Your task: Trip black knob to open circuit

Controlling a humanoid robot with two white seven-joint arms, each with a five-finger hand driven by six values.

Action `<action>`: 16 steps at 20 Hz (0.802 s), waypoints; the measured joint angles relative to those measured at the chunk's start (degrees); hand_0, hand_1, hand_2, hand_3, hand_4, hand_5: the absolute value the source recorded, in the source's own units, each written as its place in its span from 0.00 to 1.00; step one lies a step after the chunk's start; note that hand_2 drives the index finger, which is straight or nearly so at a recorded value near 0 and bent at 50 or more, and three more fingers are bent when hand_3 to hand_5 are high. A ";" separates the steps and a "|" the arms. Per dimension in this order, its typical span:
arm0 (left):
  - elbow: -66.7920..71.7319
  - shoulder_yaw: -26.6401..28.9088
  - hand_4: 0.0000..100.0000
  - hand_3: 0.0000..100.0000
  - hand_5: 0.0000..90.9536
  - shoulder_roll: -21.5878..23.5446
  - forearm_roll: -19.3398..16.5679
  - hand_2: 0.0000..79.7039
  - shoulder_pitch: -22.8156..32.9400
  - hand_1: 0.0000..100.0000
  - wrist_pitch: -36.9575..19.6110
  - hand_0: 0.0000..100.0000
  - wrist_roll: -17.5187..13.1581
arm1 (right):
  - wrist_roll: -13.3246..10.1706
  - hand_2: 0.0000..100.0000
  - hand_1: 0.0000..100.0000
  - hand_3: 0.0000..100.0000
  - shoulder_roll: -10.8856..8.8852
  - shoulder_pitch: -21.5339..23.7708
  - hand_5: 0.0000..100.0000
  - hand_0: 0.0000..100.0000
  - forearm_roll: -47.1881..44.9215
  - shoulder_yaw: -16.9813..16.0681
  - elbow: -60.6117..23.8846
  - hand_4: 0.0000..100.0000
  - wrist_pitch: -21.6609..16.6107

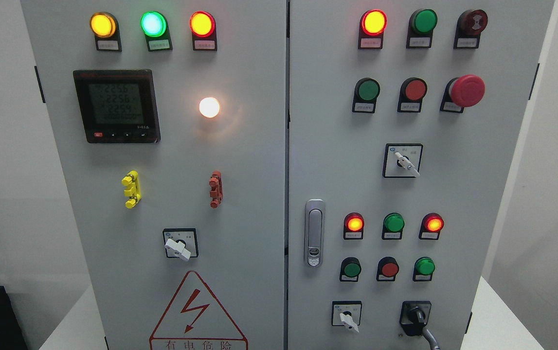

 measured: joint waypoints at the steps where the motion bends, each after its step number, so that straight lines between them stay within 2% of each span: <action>1: 0.00 0.00 0.00 0.00 0.00 0.00 0.00 0.00 0.00 0.39 0.00 0.12 0.00 | 0.00 0.06 0.12 1.00 0.00 0.00 0.98 0.09 0.00 0.04 0.00 1.00 0.00; 16: 0.00 0.00 0.00 0.00 0.00 0.00 0.00 0.00 0.00 0.39 0.00 0.12 0.00 | -0.39 0.06 0.12 1.00 0.19 0.00 0.98 0.09 -0.01 1.04 0.00 1.00 0.00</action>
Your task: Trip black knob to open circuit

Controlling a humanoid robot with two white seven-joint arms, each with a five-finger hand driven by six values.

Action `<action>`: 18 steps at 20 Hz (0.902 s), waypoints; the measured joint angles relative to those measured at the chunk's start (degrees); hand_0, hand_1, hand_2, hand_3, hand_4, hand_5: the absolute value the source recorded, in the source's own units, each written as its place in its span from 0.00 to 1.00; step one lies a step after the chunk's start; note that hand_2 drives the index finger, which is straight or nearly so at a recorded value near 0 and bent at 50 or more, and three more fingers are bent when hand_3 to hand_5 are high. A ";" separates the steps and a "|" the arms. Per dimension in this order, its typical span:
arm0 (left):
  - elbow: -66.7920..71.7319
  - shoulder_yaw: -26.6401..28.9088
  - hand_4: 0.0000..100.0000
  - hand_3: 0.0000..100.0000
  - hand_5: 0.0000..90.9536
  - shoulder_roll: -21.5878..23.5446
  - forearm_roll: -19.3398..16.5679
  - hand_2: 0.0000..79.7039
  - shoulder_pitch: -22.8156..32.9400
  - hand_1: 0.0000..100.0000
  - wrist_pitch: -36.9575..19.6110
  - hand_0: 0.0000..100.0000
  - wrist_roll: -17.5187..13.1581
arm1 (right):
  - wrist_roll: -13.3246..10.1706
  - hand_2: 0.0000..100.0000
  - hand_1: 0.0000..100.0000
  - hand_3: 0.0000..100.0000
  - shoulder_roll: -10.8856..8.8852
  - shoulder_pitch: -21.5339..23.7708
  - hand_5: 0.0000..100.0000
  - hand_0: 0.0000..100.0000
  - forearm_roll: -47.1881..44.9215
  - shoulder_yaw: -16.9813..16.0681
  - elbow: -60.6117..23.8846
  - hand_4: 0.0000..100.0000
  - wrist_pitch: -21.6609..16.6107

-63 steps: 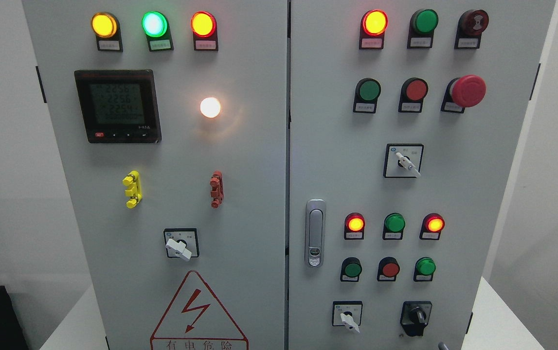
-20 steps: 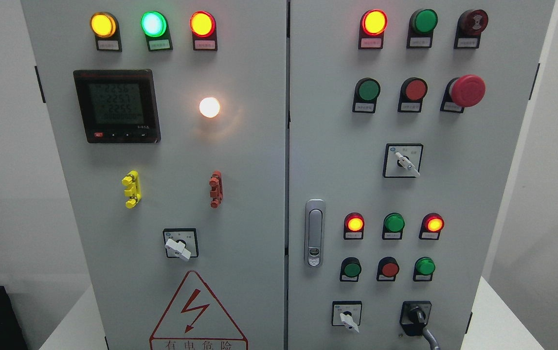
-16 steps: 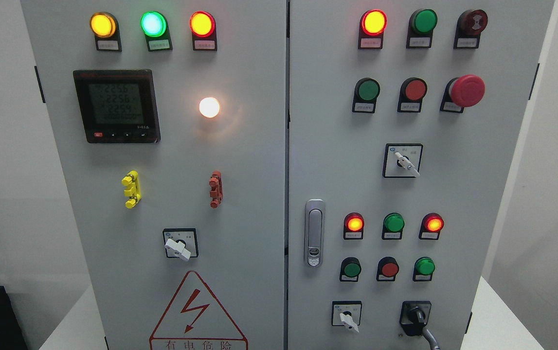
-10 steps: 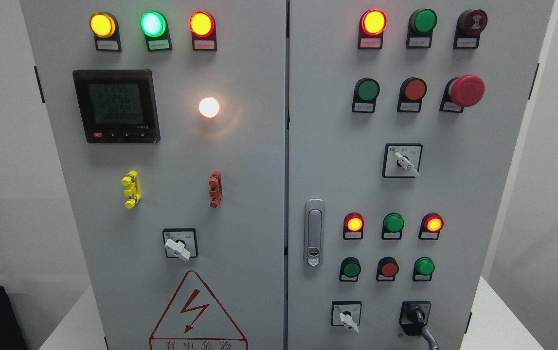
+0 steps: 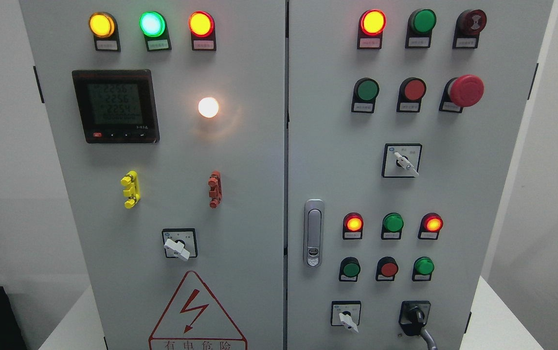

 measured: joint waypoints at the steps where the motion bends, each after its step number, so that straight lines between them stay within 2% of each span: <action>1: 0.00 0.00 0.00 0.00 0.00 0.00 0.00 0.00 0.00 0.39 0.00 0.12 0.00 | -0.01 0.06 0.12 1.00 0.01 0.00 0.98 0.09 0.00 0.01 0.00 1.00 0.00; 18: 0.00 0.00 0.00 0.00 0.00 0.00 0.00 0.00 0.00 0.39 0.00 0.12 0.00 | -0.35 0.06 0.12 1.00 0.02 -0.14 0.98 0.09 -0.01 0.76 0.01 1.00 0.14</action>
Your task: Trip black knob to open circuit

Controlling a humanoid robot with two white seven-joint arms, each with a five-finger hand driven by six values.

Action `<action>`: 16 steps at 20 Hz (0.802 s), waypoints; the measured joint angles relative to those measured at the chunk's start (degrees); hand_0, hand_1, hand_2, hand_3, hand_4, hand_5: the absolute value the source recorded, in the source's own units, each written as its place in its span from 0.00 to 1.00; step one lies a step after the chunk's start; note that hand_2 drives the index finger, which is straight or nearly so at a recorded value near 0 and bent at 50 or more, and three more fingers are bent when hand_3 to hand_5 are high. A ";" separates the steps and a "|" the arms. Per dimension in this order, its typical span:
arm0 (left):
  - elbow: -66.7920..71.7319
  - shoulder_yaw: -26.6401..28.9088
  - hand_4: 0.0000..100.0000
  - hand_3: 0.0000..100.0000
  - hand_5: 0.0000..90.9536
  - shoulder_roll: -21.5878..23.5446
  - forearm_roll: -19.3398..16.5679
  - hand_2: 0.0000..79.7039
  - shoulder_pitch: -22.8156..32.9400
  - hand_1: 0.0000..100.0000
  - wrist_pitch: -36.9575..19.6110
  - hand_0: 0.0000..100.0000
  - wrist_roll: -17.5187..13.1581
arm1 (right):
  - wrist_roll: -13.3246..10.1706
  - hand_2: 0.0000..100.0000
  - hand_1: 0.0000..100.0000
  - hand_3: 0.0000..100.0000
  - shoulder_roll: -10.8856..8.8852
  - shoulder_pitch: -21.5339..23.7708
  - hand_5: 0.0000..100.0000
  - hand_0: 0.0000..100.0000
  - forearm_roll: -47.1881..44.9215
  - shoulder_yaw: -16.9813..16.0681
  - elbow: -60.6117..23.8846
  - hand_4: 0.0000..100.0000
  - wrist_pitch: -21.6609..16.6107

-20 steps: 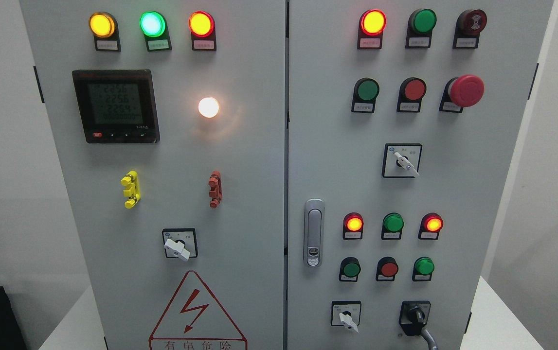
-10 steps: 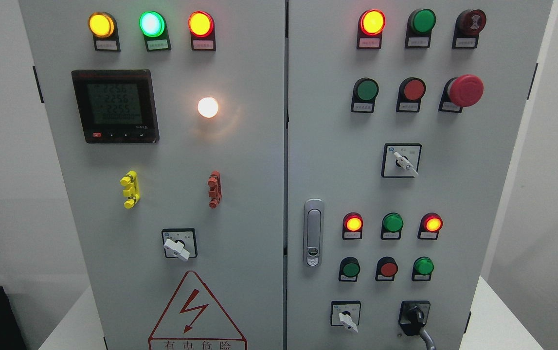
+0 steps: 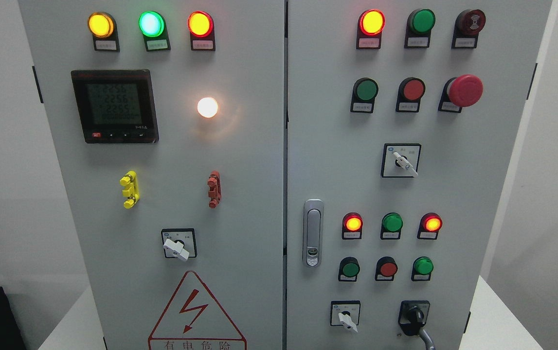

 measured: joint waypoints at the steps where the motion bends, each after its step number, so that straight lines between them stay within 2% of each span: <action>1: 0.00 0.00 0.00 0.00 0.00 0.00 0.00 0.00 0.00 0.39 0.00 0.12 0.00 | 0.00 0.06 0.12 1.00 0.00 -0.01 0.98 0.09 0.00 0.01 0.00 1.00 0.00; 16: 0.00 0.00 0.00 0.00 0.00 0.00 0.00 0.00 0.00 0.39 0.00 0.12 0.00 | -0.20 0.06 0.12 1.00 0.06 -0.12 0.98 0.09 -0.08 0.57 0.01 1.00 0.06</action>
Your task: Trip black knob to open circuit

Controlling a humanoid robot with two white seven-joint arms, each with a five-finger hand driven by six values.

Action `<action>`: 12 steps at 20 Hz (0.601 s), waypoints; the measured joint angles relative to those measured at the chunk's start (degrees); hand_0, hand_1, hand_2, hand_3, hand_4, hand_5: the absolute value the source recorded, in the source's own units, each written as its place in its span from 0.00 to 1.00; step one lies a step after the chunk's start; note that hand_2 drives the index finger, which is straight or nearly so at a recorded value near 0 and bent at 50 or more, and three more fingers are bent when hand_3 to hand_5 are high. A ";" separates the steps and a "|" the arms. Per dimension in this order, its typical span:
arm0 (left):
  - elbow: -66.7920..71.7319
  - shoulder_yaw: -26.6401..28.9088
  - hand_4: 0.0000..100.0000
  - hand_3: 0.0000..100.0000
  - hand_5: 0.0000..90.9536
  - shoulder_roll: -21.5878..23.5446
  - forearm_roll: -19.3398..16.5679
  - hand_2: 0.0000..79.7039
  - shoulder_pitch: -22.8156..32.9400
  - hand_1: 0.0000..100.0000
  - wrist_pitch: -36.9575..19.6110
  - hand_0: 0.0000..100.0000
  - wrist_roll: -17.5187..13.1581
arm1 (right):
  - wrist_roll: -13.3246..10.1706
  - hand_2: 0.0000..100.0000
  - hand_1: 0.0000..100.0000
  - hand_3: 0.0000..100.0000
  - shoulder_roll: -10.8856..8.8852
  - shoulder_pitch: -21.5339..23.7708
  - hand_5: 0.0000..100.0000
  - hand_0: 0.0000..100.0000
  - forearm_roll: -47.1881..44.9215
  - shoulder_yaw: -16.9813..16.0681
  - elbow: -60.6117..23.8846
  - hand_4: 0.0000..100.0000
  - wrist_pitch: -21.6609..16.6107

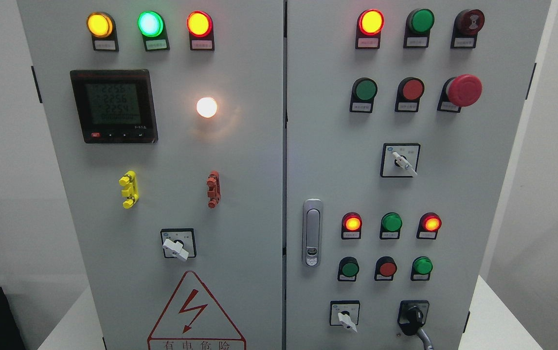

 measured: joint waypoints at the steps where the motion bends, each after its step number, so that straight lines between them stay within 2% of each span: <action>1: 0.00 0.00 0.00 0.00 0.00 0.00 0.00 0.00 0.00 0.39 0.00 0.12 0.00 | -0.05 0.06 0.12 1.00 0.05 -0.07 0.98 0.09 -0.01 0.14 0.01 1.00 0.03; 12: 0.00 0.00 0.00 0.00 0.00 0.00 0.00 0.00 0.00 0.39 0.00 0.12 0.00 | -0.16 0.06 0.12 1.00 0.06 -0.20 0.98 0.09 -0.06 0.21 0.03 1.00 0.14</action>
